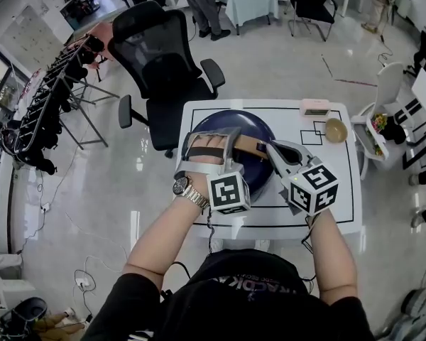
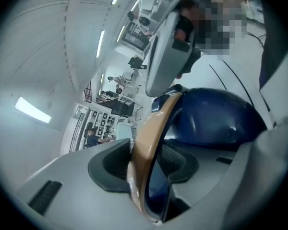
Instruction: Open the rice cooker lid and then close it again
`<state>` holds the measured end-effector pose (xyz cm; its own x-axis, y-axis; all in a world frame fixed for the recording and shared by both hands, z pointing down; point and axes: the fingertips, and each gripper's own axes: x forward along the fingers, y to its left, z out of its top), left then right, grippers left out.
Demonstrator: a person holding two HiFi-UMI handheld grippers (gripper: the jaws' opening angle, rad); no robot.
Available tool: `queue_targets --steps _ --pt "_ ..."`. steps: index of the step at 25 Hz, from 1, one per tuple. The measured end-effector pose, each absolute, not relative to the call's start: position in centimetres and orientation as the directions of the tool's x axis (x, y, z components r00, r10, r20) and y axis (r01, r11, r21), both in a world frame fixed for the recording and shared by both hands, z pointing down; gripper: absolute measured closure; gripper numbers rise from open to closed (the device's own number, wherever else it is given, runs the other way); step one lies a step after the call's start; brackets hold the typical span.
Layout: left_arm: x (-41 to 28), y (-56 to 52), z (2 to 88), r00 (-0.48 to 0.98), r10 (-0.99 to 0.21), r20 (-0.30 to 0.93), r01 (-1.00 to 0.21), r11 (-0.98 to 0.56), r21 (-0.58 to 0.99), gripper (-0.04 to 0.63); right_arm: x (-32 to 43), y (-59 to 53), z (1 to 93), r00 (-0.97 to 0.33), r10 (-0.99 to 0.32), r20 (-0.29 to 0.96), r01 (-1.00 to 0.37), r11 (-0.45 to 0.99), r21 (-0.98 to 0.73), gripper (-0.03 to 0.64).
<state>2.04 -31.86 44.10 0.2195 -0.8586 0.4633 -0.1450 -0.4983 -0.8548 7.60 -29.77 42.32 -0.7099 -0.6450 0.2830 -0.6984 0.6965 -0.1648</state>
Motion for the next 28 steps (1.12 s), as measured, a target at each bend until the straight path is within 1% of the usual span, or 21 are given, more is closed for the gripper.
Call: queue_targets --steps 8,11,12,16,19,22,24,25,28 --pt "2.3 -31.9 44.6 0.169 -0.873 0.458 -0.129 -0.480 -0.868 0.431 8.5 -29.6 44.5 -0.728 -0.616 0.300 -0.680 0.706 -0.201 0.615" --pt "1.8 -31.8 44.6 0.147 -0.891 0.429 -0.161 -0.450 -0.879 0.426 8.3 -29.4 44.6 -0.747 -0.601 0.286 -0.660 0.722 -0.208 0.615" --pt "1.6 -31.8 44.4 0.138 -0.897 0.420 -0.190 -0.440 -0.878 0.416 8.3 -29.4 44.4 -0.753 -0.596 0.277 -0.653 0.728 -0.208 0.615" --pt "0.3 -30.9 43.5 0.097 -0.916 0.389 -0.347 -0.397 -0.850 0.410 8.6 -29.5 43.3 -0.780 -0.578 0.241 -0.622 0.760 -0.192 0.615" --pt "-1.6 -29.1 42.6 0.061 -0.931 0.360 -0.507 -0.339 -0.792 0.428 8.6 -29.4 42.3 -0.804 -0.558 0.206 -0.593 0.781 -0.198 0.615" --pt "-3.5 -26.7 41.2 0.036 -0.948 0.316 -0.671 -0.257 -0.695 0.483 8.7 -29.0 40.7 -0.825 -0.544 0.151 -0.565 0.800 -0.200 0.615" --pt "-4.5 -24.7 40.4 0.040 -0.956 0.291 -0.765 -0.217 -0.606 0.562 8.5 -28.5 39.3 -0.838 -0.536 0.108 -0.546 0.814 -0.200 0.615" --pt "-4.8 -23.7 40.0 0.058 -0.957 0.283 -0.810 -0.210 -0.547 0.584 8.4 -28.2 38.6 -0.843 -0.531 0.090 -0.538 0.819 -0.200 0.615" --pt "-4.8 -21.2 38.9 0.154 -0.954 0.258 -0.915 -0.236 -0.327 0.592 7.8 -27.0 37.3 -0.856 -0.514 0.055 -0.514 0.835 -0.197 0.615"
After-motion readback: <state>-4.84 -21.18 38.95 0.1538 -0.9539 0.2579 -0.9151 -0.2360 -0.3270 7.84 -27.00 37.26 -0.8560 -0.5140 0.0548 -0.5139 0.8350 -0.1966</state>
